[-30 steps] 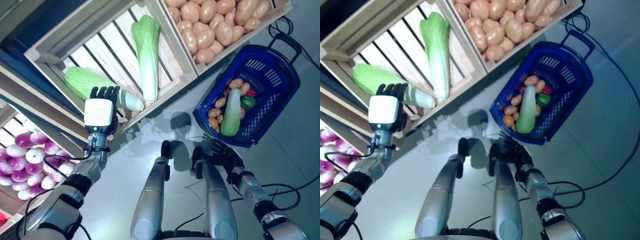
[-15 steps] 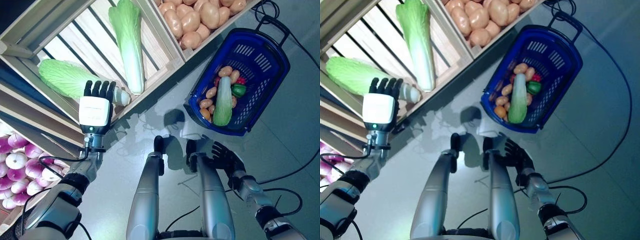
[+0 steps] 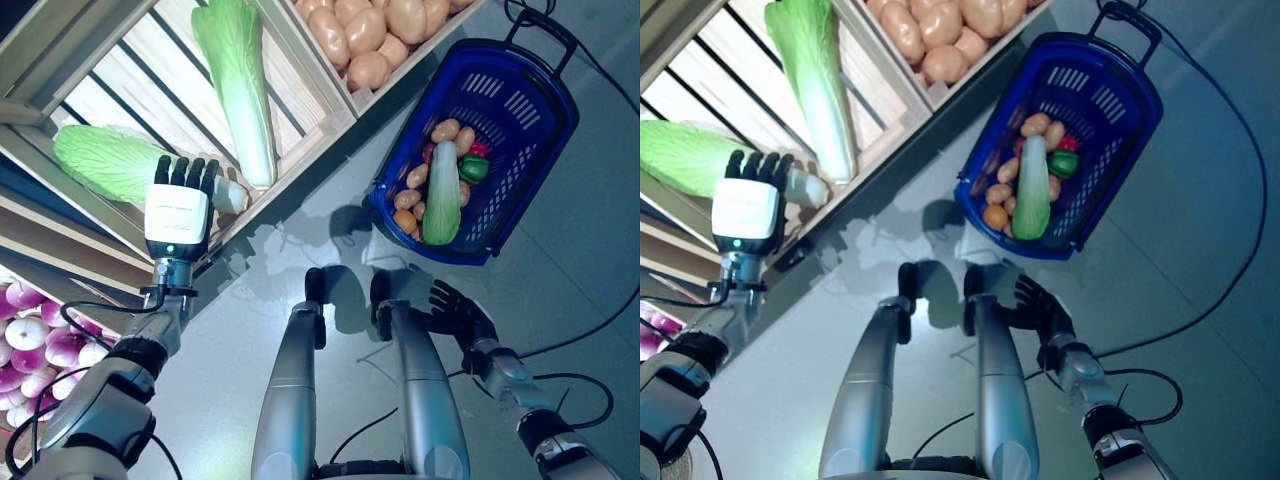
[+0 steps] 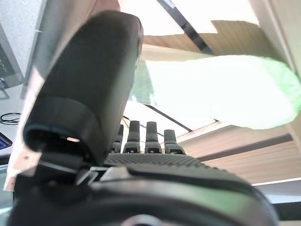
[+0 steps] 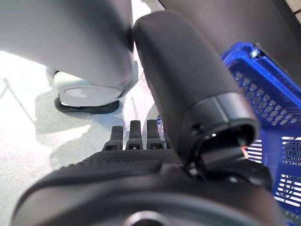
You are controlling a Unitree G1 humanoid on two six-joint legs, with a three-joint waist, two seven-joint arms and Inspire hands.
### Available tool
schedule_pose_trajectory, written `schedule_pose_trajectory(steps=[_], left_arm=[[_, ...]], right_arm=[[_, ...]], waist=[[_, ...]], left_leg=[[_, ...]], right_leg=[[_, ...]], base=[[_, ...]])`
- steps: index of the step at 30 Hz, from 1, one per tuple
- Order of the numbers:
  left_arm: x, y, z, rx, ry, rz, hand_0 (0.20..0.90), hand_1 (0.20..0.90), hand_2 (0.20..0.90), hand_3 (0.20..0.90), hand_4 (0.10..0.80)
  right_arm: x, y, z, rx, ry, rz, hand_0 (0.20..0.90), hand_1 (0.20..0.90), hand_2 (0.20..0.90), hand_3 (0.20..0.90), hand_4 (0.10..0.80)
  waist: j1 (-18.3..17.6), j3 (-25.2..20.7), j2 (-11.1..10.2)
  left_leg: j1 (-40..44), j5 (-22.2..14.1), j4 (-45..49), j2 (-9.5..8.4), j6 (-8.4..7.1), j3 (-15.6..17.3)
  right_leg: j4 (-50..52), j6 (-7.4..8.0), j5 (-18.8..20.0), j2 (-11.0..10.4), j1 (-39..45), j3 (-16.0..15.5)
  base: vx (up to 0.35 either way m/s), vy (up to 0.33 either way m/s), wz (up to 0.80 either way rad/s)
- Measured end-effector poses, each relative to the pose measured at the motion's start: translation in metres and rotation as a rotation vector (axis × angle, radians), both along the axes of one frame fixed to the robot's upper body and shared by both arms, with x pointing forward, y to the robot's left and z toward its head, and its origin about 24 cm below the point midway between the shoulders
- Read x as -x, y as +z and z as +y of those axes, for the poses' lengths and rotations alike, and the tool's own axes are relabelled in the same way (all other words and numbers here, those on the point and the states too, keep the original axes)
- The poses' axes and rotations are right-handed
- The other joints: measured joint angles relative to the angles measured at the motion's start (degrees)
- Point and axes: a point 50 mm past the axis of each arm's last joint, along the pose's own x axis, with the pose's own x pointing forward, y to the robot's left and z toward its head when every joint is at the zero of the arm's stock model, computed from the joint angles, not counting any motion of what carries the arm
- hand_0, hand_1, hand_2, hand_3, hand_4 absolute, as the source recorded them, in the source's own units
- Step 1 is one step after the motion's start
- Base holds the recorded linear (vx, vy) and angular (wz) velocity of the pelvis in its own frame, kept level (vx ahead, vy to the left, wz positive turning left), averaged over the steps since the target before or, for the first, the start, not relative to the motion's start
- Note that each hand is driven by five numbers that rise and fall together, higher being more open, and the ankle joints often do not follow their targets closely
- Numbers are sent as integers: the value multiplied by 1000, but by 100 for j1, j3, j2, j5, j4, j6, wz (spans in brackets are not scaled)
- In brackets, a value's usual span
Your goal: Put vegetables into the basket
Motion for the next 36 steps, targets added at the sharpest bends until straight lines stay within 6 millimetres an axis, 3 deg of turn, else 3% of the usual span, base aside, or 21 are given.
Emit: schedule_pose_trajectory(steps=[8, 29, 30, 31, 32, 33, 36], left_arm=[[-11, 23, 4, 15, 33, -33, 900, 900, 900, 900, 800], [-9, 27, 10, 70, 58, -108, 900, 900, 900, 900, 800], [-9, 27, 11, 85, 62, -110, 592, 592, 592, 592, 595], [-9, 27, 11, 89, 63, -111, 507, 507, 507, 507, 538], [-8, 27, 11, 95, 65, -116, 356, 356, 356, 356, 438], [-8, 27, 11, 95, 64, -120, 300, 300, 300, 300, 400], [-7, 27, 11, 98, 63, -141, 300, 300, 300, 300, 400]], right_arm=[[-3, 4, -1, 6, 3, -16, 900, 900, 900, 900, 800], [-6, 15, -5, 22, 6, -57, 900, 900, 900, 900, 800], [-6, 15, -5, 22, 7, -58, 900, 900, 900, 900, 800], [-6, 15, -5, 22, 7, -58, 900, 900, 900, 900, 800], [-6, 15, -5, 22, 5, -58, 900, 900, 900, 900, 800], [-6, 15, -5, 23, 4, -57, 900, 900, 900, 900, 800], [-6, 15, -5, 25, -1, -57, 900, 900, 900, 900, 800]], waist=[[-67, 0, 0], [-144, 0, -152], [-146, 0, -154], [-145, 0, -154], [-145, 0, -154], [-145, 0, -154], [-135, -1, -156]], left_leg=[[-148, -43, 23, 15, 6, 27], [-932, -147, 659, 77, 23, -88], [-932, -147, 650, 80, 22, -91], [-931, -146, 643, 80, 21, -90], [-929, -144, 634, 83, 18, -90], [-929, -144, 633, 83, 18, -91], [-928, -145, 619, 98, 17, -96]], right_leg=[[-13, 2, 8, 19, -152, 40], [329, -12, 19, 88, -765, -71], [324, -12, 19, 90, -765, -72], [317, -12, 19, 90, -765, -72], [308, -12, 19, 94, -764, -73], [308, -11, 19, 95, -764, -73], [292, -9, 21, 112, -762, -75]], base=[[16, 28, -2], [-10, -5, 0], [0, 0, 0], [0, 0, 0], [0, 0, 0], [0, 0, 0], [0, -13, 0]])
